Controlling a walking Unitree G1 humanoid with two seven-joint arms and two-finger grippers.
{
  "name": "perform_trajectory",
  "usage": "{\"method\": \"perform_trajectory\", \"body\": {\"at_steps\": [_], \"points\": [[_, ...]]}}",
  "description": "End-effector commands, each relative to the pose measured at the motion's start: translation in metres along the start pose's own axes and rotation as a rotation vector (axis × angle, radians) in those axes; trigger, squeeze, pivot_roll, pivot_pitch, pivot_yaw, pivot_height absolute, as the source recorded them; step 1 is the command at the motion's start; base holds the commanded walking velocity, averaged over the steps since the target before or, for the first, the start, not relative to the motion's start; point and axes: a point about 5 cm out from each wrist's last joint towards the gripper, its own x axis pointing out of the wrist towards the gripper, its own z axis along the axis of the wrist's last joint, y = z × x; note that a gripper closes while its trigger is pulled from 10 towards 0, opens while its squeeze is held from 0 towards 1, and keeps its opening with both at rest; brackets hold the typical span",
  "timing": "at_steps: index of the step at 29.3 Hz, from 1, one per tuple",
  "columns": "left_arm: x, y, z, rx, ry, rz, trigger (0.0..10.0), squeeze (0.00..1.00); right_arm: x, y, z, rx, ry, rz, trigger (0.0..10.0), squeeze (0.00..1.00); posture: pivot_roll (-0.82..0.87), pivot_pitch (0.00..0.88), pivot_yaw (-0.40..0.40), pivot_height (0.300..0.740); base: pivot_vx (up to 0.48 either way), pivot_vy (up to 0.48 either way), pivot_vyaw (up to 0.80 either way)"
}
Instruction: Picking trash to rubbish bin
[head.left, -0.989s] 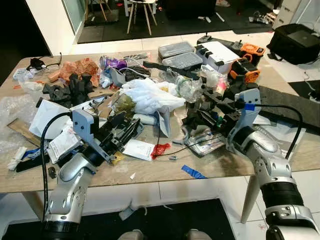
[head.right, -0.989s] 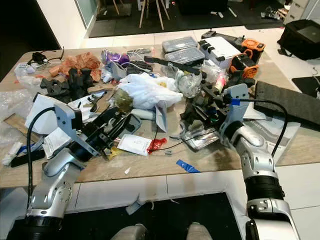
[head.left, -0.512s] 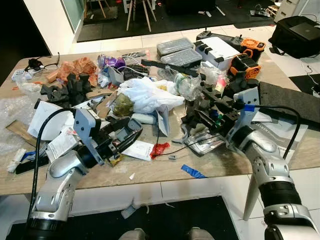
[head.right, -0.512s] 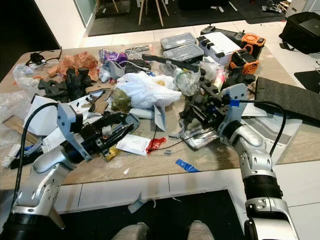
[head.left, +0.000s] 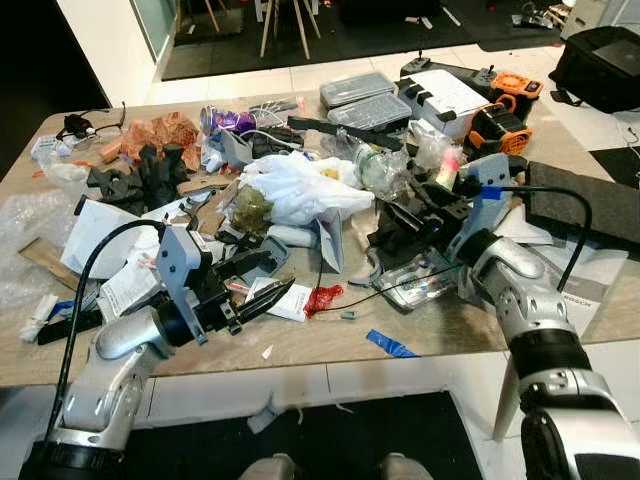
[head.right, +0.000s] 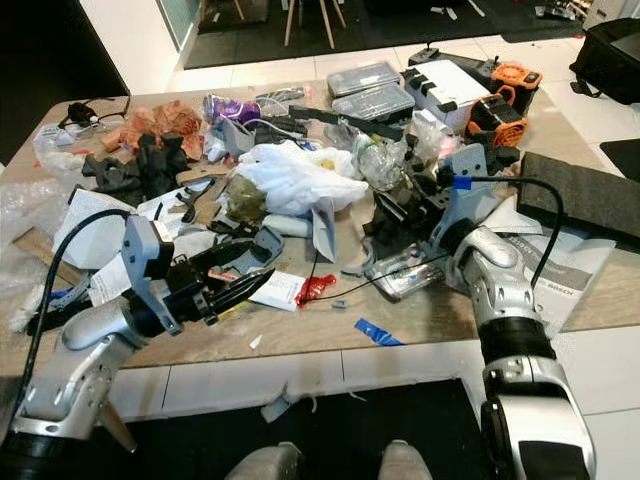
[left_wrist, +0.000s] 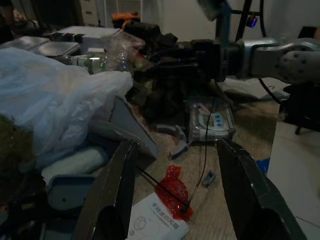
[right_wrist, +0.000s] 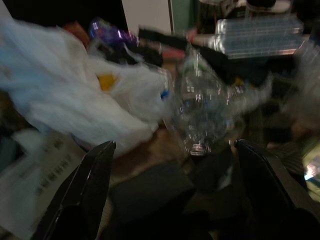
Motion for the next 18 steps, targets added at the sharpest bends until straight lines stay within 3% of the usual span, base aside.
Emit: {"method": "perform_trajectory", "body": {"at_steps": [1,7,8,10,18], "points": [[-0.004,-0.001,0.001,0.002,0.018,-0.011,10.0,0.00,0.000,0.001,-0.005,-0.009,0.025,0.003,10.0,0.00,0.06,0.099,0.108,0.740,0.000,0.000,0.00],[-0.004,-0.001,0.003,0.002,0.022,-0.017,10.0,0.00,0.002,0.002,-0.011,-0.036,0.080,0.029,10.0,0.00,0.07,0.102,0.111,0.740,0.000,0.000,0.00],[-0.003,0.000,0.004,0.002,0.021,-0.017,10.0,0.00,0.002,0.003,-0.012,-0.045,0.090,0.046,4.5,0.00,0.06,0.100,0.111,0.740,0.000,0.000,0.00],[-0.002,0.001,0.003,0.002,0.021,-0.015,10.0,0.00,-0.001,0.004,-0.012,-0.065,0.099,0.082,0.0,0.00,0.06,0.095,0.108,0.740,0.000,0.000,0.00],[0.004,0.001,0.004,0.002,0.007,-0.017,10.0,0.00,-0.006,-0.008,-0.003,-0.147,0.119,0.099,0.0,0.00,0.04,0.088,0.093,0.740,0.000,0.000,0.00]]}}
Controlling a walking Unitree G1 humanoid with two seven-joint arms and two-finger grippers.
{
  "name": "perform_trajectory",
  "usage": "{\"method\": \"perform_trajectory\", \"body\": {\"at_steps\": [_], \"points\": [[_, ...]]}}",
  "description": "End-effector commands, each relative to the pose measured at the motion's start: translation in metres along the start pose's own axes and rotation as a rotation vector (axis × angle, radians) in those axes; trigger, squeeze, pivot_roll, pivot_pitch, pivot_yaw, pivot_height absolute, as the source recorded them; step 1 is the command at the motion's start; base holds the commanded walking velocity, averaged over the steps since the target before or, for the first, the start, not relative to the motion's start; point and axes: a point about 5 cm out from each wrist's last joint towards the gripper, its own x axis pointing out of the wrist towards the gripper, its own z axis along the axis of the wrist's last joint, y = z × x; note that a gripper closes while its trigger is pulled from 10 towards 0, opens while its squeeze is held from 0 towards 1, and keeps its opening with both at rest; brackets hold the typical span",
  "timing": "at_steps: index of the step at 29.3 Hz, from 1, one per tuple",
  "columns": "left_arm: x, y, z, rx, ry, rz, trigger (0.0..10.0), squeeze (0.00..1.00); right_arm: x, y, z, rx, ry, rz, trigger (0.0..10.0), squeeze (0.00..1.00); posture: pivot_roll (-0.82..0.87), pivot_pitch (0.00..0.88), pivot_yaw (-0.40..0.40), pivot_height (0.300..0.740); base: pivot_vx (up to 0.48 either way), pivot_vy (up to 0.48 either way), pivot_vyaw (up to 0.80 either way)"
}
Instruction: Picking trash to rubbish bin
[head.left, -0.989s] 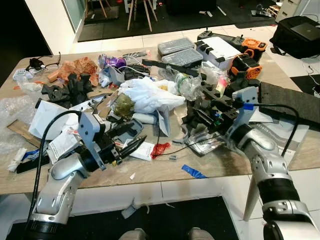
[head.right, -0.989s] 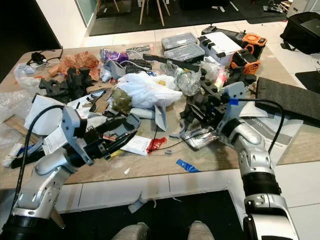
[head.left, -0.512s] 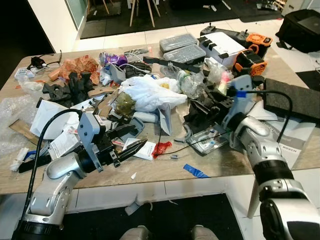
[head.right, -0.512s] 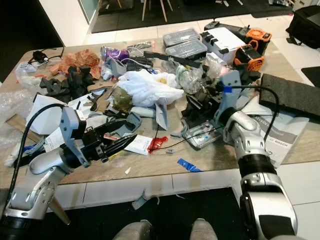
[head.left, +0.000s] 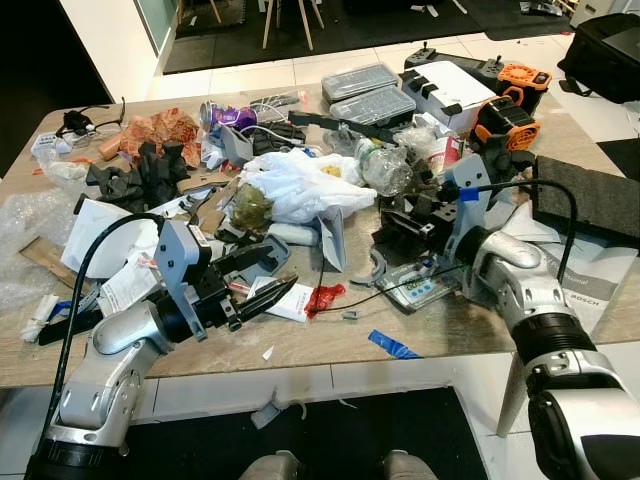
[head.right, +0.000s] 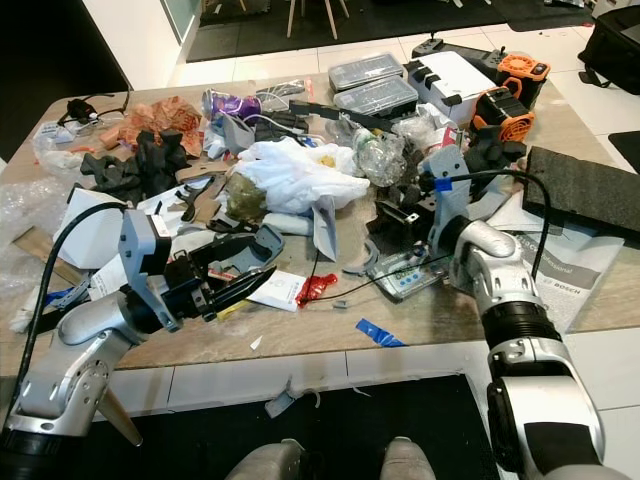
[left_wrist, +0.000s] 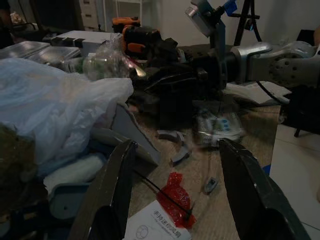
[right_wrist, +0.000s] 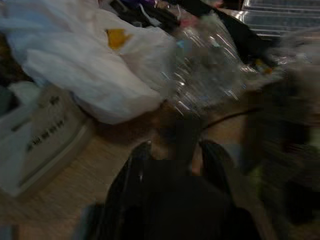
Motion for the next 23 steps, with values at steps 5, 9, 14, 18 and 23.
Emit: {"method": "perform_trajectory", "body": {"at_steps": [5,9,14,18,23], "points": [[0.003,0.000,-0.006,-0.016,0.011,0.000,10.0,0.00,-0.001,-0.001,0.003,-0.037,0.016,0.028,0.0,0.00,0.02,0.059,0.076,0.740,0.000,0.000,0.00],[0.009,-0.002,-0.005,-0.066,-0.037,-0.022,10.0,0.00,-0.003,0.004,0.016,-0.011,-0.051,0.093,0.0,0.00,0.01,0.032,0.053,0.740,0.000,0.000,0.00],[0.014,-0.004,-0.005,-0.123,-0.072,-0.046,10.0,0.00,-0.009,0.003,0.026,0.009,-0.111,0.132,0.0,0.00,-0.01,0.005,0.028,0.740,0.000,0.000,0.00],[0.015,-0.005,-0.006,-0.169,-0.101,-0.071,10.0,0.00,-0.017,-0.002,0.043,0.003,-0.176,0.125,10.0,0.00,-0.02,0.000,0.006,0.740,0.000,0.000,0.00],[0.019,-0.005,-0.007,-0.187,-0.117,-0.076,10.0,0.00,-0.019,-0.006,0.052,0.031,-0.214,0.119,10.0,0.00,-0.03,0.000,-0.016,0.740,0.000,0.000,0.00]]}}
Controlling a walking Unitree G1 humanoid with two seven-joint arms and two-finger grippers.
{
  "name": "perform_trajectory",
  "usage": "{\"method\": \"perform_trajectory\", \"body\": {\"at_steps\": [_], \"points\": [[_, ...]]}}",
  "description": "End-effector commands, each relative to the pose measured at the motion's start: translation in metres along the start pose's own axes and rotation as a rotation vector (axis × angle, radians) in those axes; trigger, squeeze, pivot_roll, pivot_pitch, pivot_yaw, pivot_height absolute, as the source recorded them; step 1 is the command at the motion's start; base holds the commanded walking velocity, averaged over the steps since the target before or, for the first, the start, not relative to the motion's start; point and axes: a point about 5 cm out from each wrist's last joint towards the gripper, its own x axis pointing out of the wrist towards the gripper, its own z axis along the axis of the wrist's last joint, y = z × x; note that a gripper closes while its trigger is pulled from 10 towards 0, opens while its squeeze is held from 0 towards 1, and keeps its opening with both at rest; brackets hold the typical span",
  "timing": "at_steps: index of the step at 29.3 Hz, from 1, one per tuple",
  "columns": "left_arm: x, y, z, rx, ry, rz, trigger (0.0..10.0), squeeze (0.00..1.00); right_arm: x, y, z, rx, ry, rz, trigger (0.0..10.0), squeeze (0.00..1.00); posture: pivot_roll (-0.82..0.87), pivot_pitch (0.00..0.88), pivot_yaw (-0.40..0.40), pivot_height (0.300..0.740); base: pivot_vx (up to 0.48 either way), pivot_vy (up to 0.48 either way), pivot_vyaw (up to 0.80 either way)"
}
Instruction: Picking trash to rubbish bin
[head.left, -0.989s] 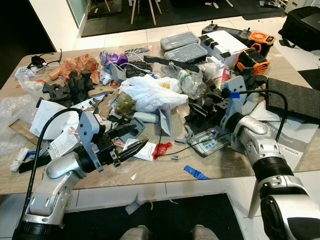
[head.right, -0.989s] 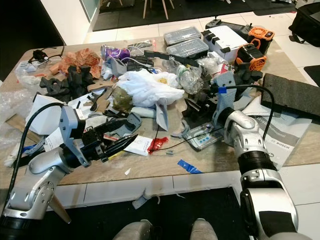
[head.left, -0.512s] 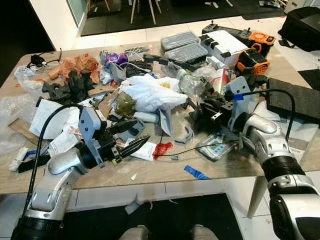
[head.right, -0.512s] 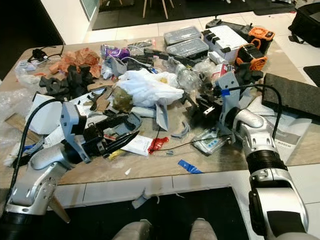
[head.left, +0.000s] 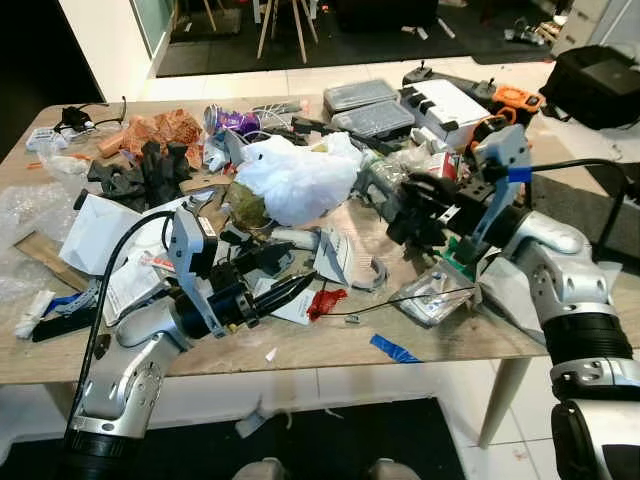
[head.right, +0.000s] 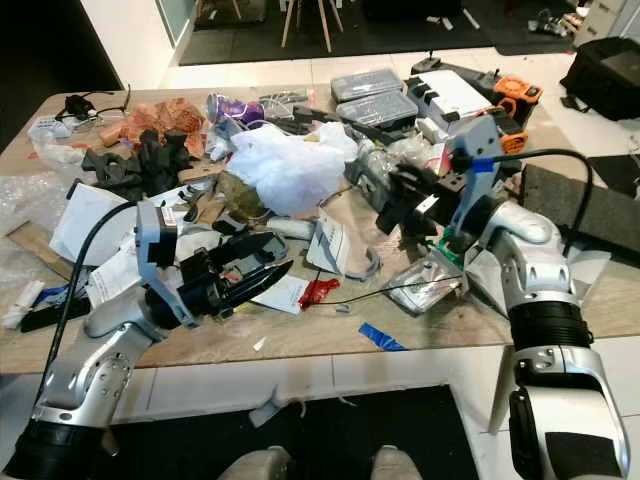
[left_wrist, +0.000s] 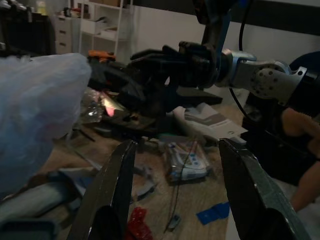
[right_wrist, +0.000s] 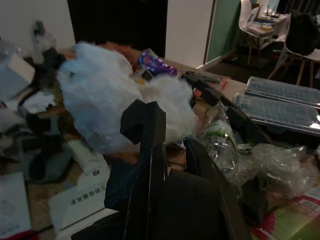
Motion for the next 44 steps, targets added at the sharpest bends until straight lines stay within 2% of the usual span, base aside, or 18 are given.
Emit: {"method": "perform_trajectory", "body": {"at_steps": [1,3,6,7,9,14,18,20,24,32,44], "points": [[0.002,0.002,-0.003,-0.026,-0.007,-0.002,10.0,0.00,-0.001,0.000,0.010,0.035,-0.040,0.017,10.0,0.00,-0.03,0.000,-0.022,0.740,0.000,0.000,0.00],[0.003,0.002,-0.003,-0.027,-0.006,-0.003,10.0,0.00,-0.001,0.001,0.010,0.043,-0.043,0.024,10.0,0.00,-0.03,0.000,-0.022,0.740,0.000,0.000,0.00],[0.004,0.001,-0.005,-0.037,-0.006,-0.009,10.0,0.00,-0.002,0.009,0.008,0.054,-0.016,0.071,10.0,0.00,-0.03,0.000,-0.028,0.740,0.000,0.000,0.00],[0.004,0.000,-0.006,-0.041,-0.006,-0.016,10.0,0.00,-0.002,0.017,0.004,0.057,0.000,0.111,10.0,0.00,-0.04,0.000,-0.032,0.740,0.000,0.000,0.00],[0.004,-0.001,-0.006,-0.043,-0.008,-0.018,10.0,0.00,-0.003,0.020,0.003,0.071,-0.009,0.120,10.0,0.00,-0.04,0.000,-0.035,0.740,0.000,0.000,0.00],[0.005,-0.001,-0.005,-0.054,-0.035,-0.011,10.0,0.00,-0.001,0.034,0.007,0.149,-0.097,0.163,10.0,0.00,-0.04,0.000,-0.047,0.740,0.000,0.000,0.00],[0.008,-0.002,-0.007,-0.079,-0.058,-0.002,10.0,0.00,0.006,0.054,-0.001,0.196,-0.144,0.154,10.0,0.00,-0.04,0.000,-0.046,0.740,0.000,0.000,0.00],[0.009,-0.002,-0.010,-0.088,-0.064,0.001,10.0,0.00,0.008,0.066,-0.008,0.221,-0.130,0.169,10.0,0.00,-0.04,0.000,-0.048,0.740,0.000,0.000,0.00],[0.007,-0.002,-0.012,-0.081,-0.056,0.022,10.0,0.00,0.008,0.077,-0.013,0.240,-0.107,0.211,10.0,0.00,-0.04,0.000,-0.050,0.740,0.000,0.000,0.00],[-0.004,-0.001,-0.015,-0.064,-0.022,0.038,10.0,0.00,0.009,0.076,-0.018,0.224,-0.087,0.158,10.0,0.00,-0.03,0.000,-0.053,0.740,-0.254,0.000,0.00],[-0.001,-0.001,-0.017,-0.047,-0.008,0.047,10.0,0.00,0.013,0.072,-0.024,0.206,-0.058,0.084,10.0,0.00,-0.02,0.000,-0.051,0.740,-0.305,0.000,0.00]]}}
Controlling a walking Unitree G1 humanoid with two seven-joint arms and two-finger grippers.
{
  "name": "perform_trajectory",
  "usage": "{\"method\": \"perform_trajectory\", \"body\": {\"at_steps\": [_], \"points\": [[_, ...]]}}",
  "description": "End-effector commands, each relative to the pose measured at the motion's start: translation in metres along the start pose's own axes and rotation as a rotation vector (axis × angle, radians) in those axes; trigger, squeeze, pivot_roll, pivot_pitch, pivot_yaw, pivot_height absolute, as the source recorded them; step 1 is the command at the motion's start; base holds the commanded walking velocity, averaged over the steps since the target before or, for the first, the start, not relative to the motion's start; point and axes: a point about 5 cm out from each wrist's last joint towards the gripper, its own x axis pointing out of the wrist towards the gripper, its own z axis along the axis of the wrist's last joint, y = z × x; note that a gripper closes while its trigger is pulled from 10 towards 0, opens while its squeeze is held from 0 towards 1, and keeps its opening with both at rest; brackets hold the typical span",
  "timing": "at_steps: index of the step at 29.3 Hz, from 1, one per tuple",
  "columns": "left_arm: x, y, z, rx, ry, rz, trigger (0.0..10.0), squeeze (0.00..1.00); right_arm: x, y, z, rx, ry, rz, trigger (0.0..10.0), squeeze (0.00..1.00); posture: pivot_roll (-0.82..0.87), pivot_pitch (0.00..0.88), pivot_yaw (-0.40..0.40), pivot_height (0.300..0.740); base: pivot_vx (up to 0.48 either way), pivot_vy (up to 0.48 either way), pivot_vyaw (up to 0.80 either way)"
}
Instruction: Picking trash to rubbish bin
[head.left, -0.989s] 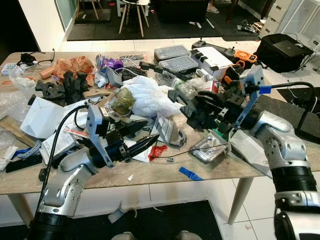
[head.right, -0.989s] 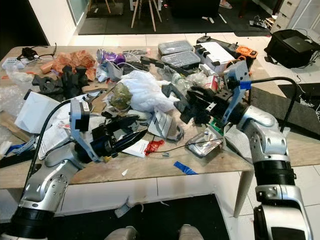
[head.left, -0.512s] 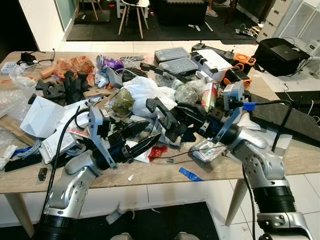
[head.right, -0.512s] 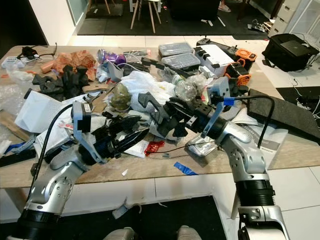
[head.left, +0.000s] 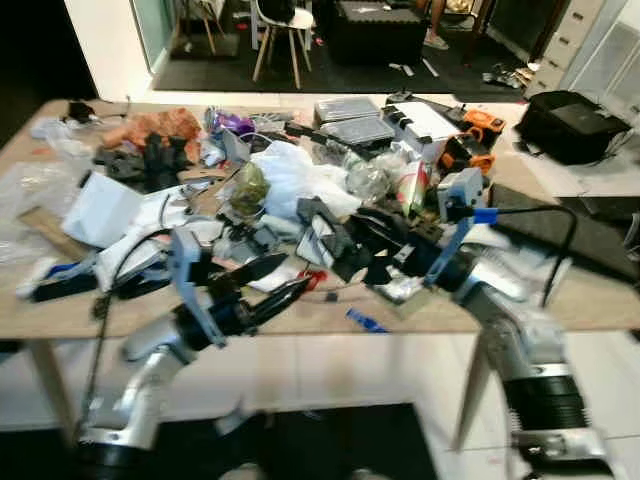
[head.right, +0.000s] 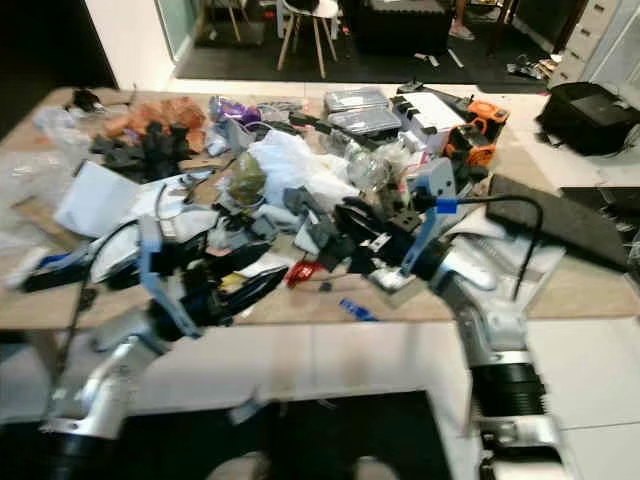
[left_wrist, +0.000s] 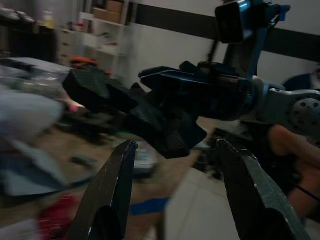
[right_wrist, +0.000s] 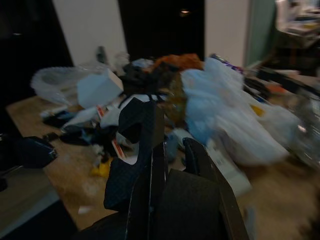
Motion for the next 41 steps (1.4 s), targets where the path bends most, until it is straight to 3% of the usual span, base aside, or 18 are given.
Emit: {"method": "perform_trajectory", "body": {"at_steps": [1,19,23,41], "points": [[0.001,-0.001,-0.003,0.004,0.014,0.002,10.0,0.00,0.003,0.002,-0.003,-0.005,0.004,0.000,10.0,0.00,-0.02,0.000,-0.050,0.740,-0.311,0.000,0.00],[0.004,-0.001,-0.005,0.017,0.021,-0.004,10.0,0.00,0.005,0.003,-0.007,-0.019,0.005,-0.008,10.0,0.00,-0.01,0.000,-0.047,0.740,-0.295,0.000,0.00],[0.007,0.002,-0.005,0.037,0.025,0.011,10.0,0.00,0.005,0.004,-0.007,0.016,-0.015,0.001,10.0,0.00,-0.01,0.000,-0.047,0.740,0.000,0.000,0.00],[0.014,0.004,-0.011,0.104,0.046,0.034,10.0,0.00,0.004,0.005,-0.014,0.005,-0.001,0.004,10.0,0.00,-0.01,0.000,-0.038,0.740,0.000,0.000,0.77]]}}
